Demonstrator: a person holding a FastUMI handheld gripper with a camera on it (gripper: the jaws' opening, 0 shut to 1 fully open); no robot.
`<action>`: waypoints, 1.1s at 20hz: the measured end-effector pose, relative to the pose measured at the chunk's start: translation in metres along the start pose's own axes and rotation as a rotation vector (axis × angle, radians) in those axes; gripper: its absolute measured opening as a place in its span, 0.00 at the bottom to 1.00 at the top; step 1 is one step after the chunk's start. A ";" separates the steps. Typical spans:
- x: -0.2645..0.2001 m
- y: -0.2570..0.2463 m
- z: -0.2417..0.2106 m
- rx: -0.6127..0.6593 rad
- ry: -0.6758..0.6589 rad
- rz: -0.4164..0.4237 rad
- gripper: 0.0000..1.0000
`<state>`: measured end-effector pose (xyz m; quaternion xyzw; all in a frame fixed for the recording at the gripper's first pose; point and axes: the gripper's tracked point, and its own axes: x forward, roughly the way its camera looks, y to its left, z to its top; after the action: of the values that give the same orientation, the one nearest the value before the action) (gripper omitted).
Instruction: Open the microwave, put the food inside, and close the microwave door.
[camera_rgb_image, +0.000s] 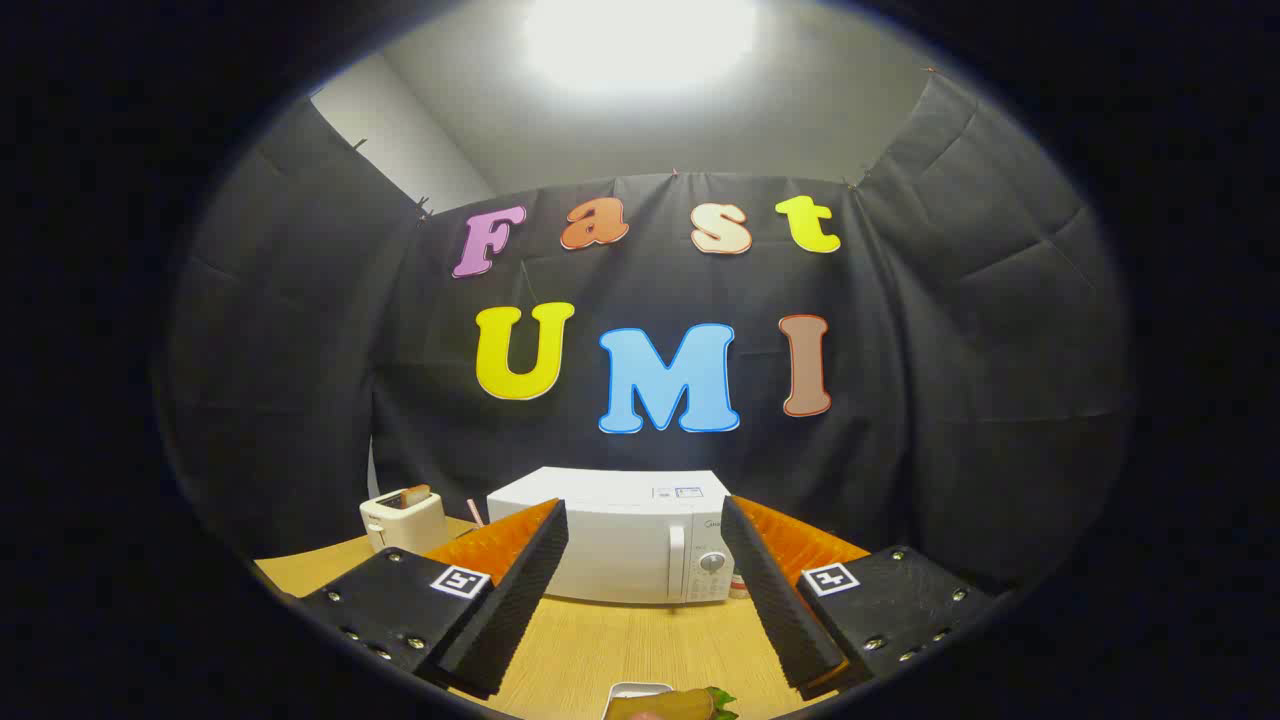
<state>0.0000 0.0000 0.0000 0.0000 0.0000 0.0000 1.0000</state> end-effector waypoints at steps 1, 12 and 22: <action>-0.001 -0.001 0.001 -0.004 -0.003 -0.003 0.98; 0.004 -0.001 -0.010 -0.005 0.017 -0.004 0.98; 0.043 -0.012 -0.028 -0.004 0.052 -0.008 0.98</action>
<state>0.0432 -0.0120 -0.0279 -0.0022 0.0260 -0.0038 0.9997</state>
